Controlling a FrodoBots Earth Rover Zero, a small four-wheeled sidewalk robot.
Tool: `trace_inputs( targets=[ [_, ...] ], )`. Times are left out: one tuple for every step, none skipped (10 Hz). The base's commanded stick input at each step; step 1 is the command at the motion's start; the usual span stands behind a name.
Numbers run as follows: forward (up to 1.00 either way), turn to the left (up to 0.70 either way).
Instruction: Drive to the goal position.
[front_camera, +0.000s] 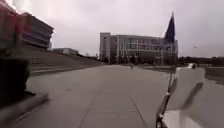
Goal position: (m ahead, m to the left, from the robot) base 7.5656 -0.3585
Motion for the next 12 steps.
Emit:
trace_inputs(
  targets=[
    [0.0, 0.0],
    [0.0, 0.0],
    [0.0, -0.02],
    [0.0, -0.43],
    [0.0, -0.33],
    [0.0, -0.05],
    [0.0, -0.11],
    [0.0, -0.43],
    [0.0, 0.0],
    [0.0, 0.0],
    [0.0, 0.0],
    [0.0, 0.0]
  ],
)
